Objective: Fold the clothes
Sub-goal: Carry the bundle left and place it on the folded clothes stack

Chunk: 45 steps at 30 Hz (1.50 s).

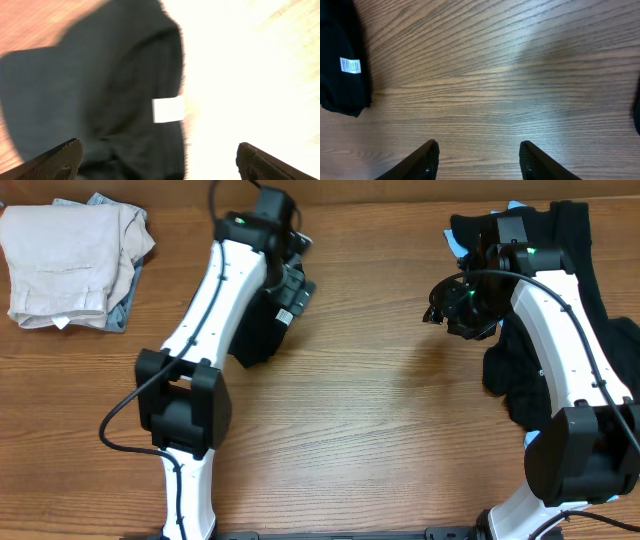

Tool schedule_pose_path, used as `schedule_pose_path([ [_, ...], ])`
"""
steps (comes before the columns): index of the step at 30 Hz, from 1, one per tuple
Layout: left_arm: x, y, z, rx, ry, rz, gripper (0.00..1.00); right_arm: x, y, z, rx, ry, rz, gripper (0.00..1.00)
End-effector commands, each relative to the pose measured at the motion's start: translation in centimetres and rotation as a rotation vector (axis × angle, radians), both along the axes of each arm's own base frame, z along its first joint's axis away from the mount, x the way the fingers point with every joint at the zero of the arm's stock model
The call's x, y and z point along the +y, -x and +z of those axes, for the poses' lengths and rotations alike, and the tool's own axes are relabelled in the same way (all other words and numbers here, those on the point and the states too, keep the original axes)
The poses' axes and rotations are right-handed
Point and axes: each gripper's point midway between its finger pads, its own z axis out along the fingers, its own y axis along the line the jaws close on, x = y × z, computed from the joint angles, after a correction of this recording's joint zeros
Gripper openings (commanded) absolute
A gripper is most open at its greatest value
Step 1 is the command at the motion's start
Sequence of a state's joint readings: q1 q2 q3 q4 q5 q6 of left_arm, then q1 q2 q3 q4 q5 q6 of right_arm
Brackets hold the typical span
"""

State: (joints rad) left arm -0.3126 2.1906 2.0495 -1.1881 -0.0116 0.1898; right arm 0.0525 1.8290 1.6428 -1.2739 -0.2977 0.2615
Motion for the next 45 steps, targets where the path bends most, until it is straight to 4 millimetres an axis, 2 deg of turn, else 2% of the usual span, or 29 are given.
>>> schedule_pose_path([
  [1, 0.5, 0.8, -2.6, 0.038, -0.053, 0.050, 1.00, -0.4, -0.3, 0.6, -0.026, 0.013, -0.003, 0.55],
  [9, 1.4, 0.9, -5.7, 0.040, -0.076, 0.096, 1.00, -0.4, -0.3, 0.6, -0.025, 0.013, -0.003, 0.55],
  [16, 2.3, 1.0, -6.9, 0.030, -0.123, 0.100, 0.99, -0.3, -0.2, 0.5, -0.022, 0.013, -0.002, 0.56],
  [25, 3.0, 1.6, -8.2, 0.050, -0.162, 0.101, 0.93, -0.3, -0.1, 0.5, -0.017, 0.012, -0.002, 0.56],
  [35, 3.2, 2.4, -12.2, 0.132, -0.200, 0.069, 0.93, -0.3, 0.2, 0.5, -0.006, 0.013, -0.001, 0.55],
  [39, 4.3, 2.1, -12.6, 0.114, -0.260, 0.107, 0.83, -0.3, 0.2, 0.5, -0.006, 0.013, -0.001, 0.56],
  [45, 6.4, 0.8, -11.8, 0.042, -0.374, 0.135, 0.36, -0.3, 0.2, 0.5, -0.006, 0.013, -0.001, 0.55],
])
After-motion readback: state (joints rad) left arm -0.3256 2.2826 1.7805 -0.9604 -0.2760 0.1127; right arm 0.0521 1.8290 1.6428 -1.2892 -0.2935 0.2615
